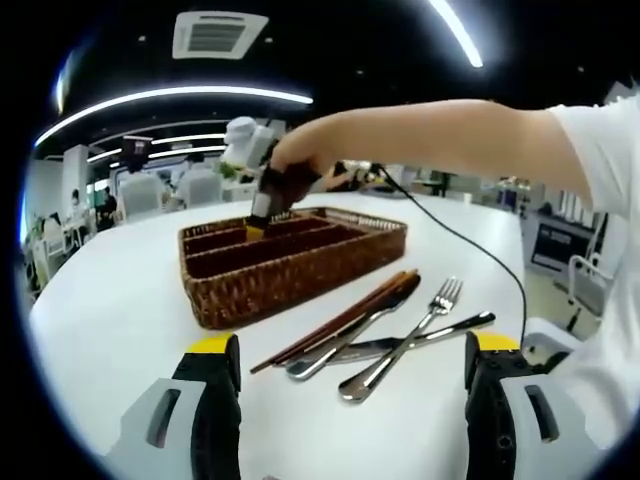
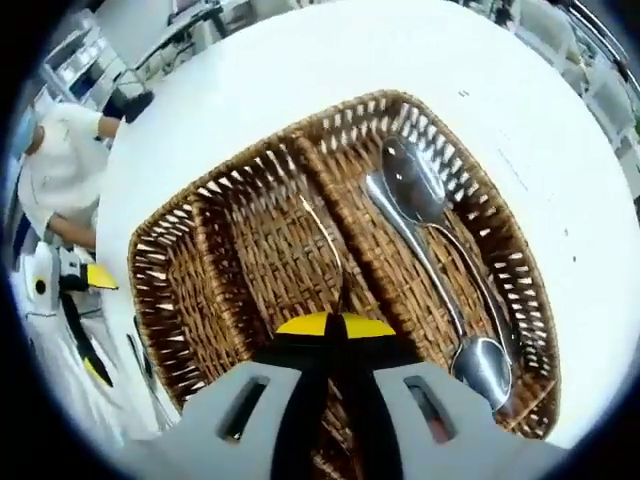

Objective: Arrange the knives, forks, and spoons in their matching storage slots by inserting each utensil handle-first until every utensil is classified and aligned in the correct compartment

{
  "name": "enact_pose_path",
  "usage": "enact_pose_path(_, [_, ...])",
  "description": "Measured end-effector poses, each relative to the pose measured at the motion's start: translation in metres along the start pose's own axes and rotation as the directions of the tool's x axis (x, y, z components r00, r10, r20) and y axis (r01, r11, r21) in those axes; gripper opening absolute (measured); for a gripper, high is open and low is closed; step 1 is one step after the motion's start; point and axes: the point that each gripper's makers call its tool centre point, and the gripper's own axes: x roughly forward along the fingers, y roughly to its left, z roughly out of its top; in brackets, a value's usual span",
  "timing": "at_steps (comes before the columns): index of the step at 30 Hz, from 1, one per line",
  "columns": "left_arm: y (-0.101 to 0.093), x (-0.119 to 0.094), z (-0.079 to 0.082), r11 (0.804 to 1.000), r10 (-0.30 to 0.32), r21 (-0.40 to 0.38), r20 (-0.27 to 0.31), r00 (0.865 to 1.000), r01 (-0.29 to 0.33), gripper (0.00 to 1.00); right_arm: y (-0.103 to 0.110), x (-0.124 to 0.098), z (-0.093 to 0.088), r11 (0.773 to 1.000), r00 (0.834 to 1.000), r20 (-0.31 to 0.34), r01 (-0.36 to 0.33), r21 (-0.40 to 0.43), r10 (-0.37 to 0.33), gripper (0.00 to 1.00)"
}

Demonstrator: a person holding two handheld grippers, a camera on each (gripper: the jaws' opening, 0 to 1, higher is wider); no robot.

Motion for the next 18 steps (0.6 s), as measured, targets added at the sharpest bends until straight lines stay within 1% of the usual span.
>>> enact_pose_path(1, [0.0, 0.0, 0.0, 1.0, -0.001, -0.001, 0.001, 1.0, 0.001, 0.94, 0.011, 0.002, -0.001, 0.998, 0.998, -0.003, -0.055, -0.023, 0.055, 0.02])
enact_pose_path(2, [-0.001, 0.001, 0.0, 1.0, -0.001, 0.001, -0.002, 1.0, 0.001, 0.94, 0.011, 0.002, 0.0, 0.999, 0.999, 0.005, -0.034, -0.04, 0.034, 0.02])
enact_pose_path(4, [-0.001, 0.001, -0.001, 1.0, -0.001, -0.001, -0.001, 1.0, 0.001, 0.94, 0.008, 0.002, -0.001, 0.999, 1.0, -0.008, 0.0, -0.042, 0.0, 0.02])
enact_pose_path(5, [-0.001, 0.001, -0.001, 1.0, -0.003, -0.002, -0.001, 1.0, 0.003, 0.94, 0.008, 0.002, 0.0, 1.0, 1.0, -0.006, 0.002, -0.025, -0.003, 0.02])
enact_pose_path(6, [-0.001, 0.002, -0.001, 1.0, -0.002, -0.002, -0.002, 1.0, 0.002, 0.94, 0.008, 0.003, 0.0, 1.0, 1.0, -0.003, 0.002, -0.027, -0.002, 0.02])
enact_pose_path(7, [-0.002, 0.002, -0.002, 1.0, -0.001, 0.002, -0.006, 1.0, 0.001, 0.94, 0.007, 0.003, 0.001, 0.998, 1.0, 0.007, 0.022, -0.061, -0.021, 0.03])
enact_pose_path(10, [-0.002, 0.001, -0.002, 1.0, -0.004, -0.002, -0.004, 1.0, 0.004, 0.94, 0.011, 0.003, -0.003, 0.996, 1.0, 0.004, 0.016, -0.091, -0.016, 0.03])
enact_pose_path(12, [-0.001, 0.002, -0.003, 1.0, 0.0, 0.002, -0.012, 1.0, 0.0, 0.93, 0.002, 0.002, 0.001, 0.994, 0.999, 0.011, 0.044, -0.102, -0.043, 0.07])
enact_pose_path(14, [-0.002, 0.002, -0.002, 1.0, -0.003, 0.003, -0.009, 1.0, 0.003, 0.93, 0.0, 0.0, 0.001, 0.995, 0.999, 0.016, 0.048, -0.083, -0.047, 0.07])
enact_pose_path(16, [-0.002, 0.002, 0.0, 1.0, -0.005, 0.006, -0.006, 1.0, 0.005, 0.93, -0.01, -0.004, 0.0, 0.991, 0.997, 0.013, 0.078, -0.106, -0.077, 0.08])
enact_pose_path(18, [-0.003, 0.003, 0.0, 1.0, -0.007, 0.004, -0.004, 1.0, 0.007, 0.93, -0.009, -0.004, -0.003, 0.992, 0.997, 0.014, 0.071, -0.105, -0.07, 0.08])
